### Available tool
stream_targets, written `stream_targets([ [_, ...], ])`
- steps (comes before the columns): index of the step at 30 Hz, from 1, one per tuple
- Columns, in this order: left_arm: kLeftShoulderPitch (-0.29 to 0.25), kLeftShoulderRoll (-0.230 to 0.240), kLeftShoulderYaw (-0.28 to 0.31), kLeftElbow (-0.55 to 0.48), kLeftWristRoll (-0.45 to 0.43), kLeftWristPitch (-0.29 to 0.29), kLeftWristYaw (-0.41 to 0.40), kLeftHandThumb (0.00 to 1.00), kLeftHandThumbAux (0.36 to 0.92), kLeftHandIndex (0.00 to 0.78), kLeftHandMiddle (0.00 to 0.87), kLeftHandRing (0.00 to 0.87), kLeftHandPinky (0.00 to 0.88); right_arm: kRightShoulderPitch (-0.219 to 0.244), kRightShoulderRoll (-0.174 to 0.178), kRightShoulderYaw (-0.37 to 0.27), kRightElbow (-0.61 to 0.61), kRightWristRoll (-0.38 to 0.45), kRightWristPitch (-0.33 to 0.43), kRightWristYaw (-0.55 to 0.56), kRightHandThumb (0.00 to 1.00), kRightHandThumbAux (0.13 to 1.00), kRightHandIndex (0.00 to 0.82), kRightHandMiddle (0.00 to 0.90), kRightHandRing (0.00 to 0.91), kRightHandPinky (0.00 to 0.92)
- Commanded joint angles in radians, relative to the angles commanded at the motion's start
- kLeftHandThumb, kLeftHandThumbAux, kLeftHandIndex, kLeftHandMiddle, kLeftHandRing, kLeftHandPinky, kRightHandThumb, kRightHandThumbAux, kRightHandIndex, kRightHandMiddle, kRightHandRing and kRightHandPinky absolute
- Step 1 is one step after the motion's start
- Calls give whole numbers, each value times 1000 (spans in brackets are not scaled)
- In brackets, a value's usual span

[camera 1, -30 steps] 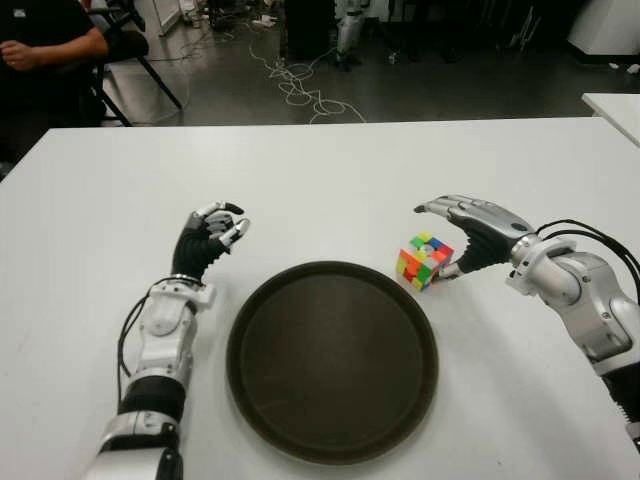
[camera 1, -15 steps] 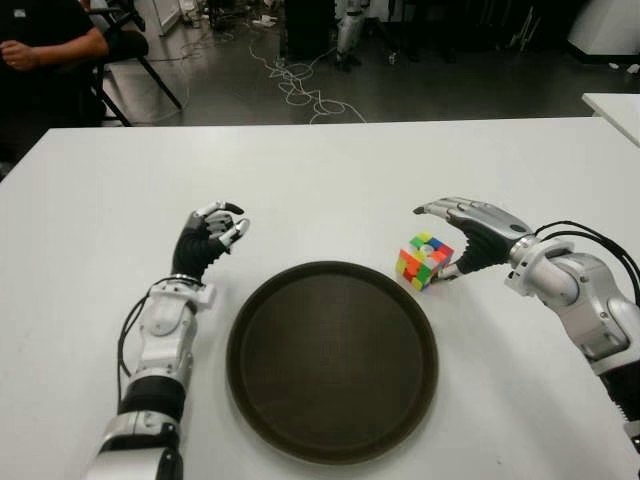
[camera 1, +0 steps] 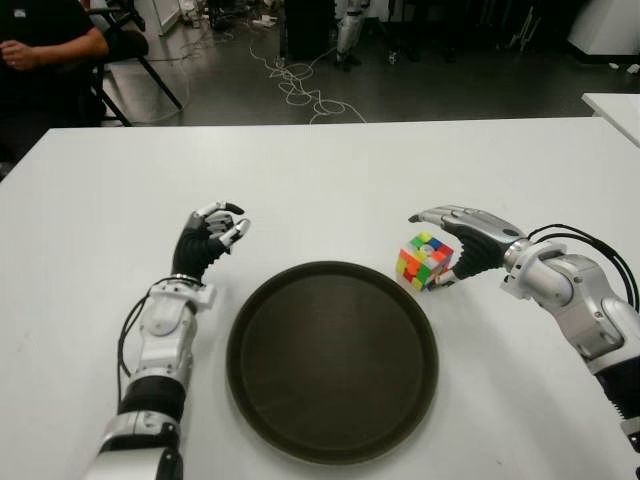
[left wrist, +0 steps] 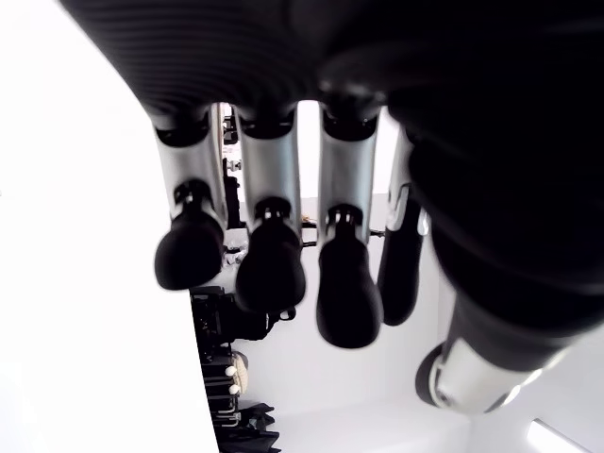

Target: Pick up the Rubik's Cube and put it in the plate

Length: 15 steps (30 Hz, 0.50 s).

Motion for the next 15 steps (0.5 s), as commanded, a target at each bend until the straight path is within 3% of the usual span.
stream_targets([
  [15,-1,1,-2,0,5,-11,1,689,717,434,757,761,733,-23,7,21,41,5,3,25,0,728,88,105,86,70],
])
